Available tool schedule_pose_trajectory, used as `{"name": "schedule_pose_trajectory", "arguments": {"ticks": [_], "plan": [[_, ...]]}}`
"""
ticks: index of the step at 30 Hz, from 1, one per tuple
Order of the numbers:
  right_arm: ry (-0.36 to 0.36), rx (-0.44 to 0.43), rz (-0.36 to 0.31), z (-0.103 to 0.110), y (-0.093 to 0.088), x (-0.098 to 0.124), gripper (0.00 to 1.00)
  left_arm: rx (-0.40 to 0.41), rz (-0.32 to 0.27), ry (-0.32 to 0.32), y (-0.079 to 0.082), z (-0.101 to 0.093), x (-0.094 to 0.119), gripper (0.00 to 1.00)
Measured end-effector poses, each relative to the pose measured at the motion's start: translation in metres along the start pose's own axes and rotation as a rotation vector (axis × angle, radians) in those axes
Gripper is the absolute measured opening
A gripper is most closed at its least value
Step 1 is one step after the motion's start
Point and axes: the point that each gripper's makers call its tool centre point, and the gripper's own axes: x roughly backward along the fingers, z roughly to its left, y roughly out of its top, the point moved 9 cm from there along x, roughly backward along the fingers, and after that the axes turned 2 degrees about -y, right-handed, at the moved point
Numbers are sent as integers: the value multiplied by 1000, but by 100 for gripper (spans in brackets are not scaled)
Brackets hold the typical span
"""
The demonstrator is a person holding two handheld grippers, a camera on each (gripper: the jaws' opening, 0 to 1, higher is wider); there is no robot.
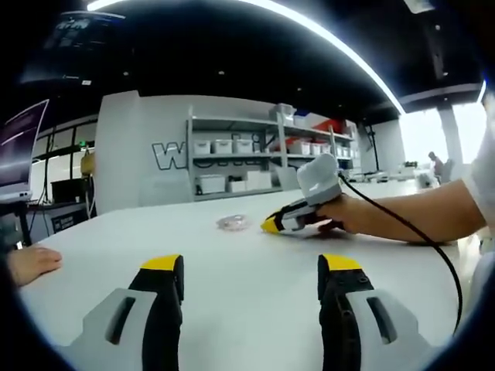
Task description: Open the resealable bag by pulling the two sides of the seal apart until the entire bag opening is separated and visibly accessible.
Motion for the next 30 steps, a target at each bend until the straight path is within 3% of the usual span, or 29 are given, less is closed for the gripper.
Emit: {"name": "schedule_pose_trajectory", "arguments": {"ticks": [22, 30], "plan": [[-17, 84, -119, -5, 16, -11, 11, 3, 12, -4, -1, 0, 0, 70], [4, 132, -155, 4, 25, -15, 10, 5, 16, -5, -1, 1, 0, 70]]}}
